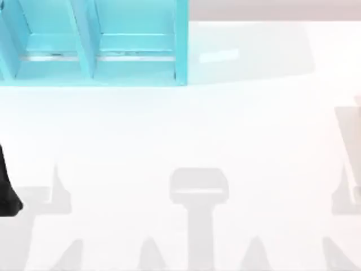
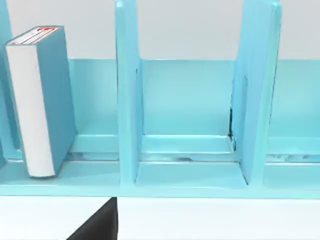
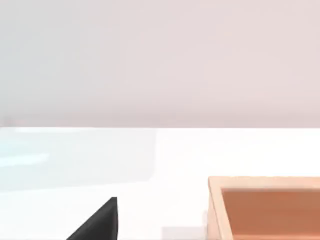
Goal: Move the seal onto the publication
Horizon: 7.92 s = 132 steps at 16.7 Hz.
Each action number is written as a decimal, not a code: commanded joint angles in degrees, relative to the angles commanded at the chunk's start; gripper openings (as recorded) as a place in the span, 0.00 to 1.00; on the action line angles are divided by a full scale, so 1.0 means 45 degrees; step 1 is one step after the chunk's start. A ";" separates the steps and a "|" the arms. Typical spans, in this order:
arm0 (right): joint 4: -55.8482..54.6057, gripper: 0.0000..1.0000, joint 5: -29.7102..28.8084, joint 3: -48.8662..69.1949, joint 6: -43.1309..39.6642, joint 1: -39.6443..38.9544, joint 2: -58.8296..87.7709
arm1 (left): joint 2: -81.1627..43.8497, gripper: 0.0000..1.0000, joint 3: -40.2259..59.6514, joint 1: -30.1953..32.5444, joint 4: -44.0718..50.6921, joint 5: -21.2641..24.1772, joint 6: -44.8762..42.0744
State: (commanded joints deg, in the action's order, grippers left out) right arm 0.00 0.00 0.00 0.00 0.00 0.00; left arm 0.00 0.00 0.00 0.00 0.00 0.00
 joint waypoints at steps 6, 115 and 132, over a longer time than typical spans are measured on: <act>0.0000 1.00 0.0000 0.0000 0.0000 0.0000 0.0000 | -0.1314 1.00 0.0738 -0.0443 -0.0885 0.0411 -0.0076; 0.0000 1.00 0.0000 0.0000 0.0000 0.0000 0.0000 | -2.0325 0.00 1.0278 -0.0969 -0.1407 -0.0170 0.9476; 0.0000 1.00 0.0000 0.0000 0.0000 0.0000 0.0000 | -2.4450 0.00 1.2704 1.4954 -0.1554 -1.5136 2.8797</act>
State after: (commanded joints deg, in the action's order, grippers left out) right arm 0.00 0.00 0.00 0.00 0.00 0.00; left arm -110.03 57.17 67.29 -6.99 -68.11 129.59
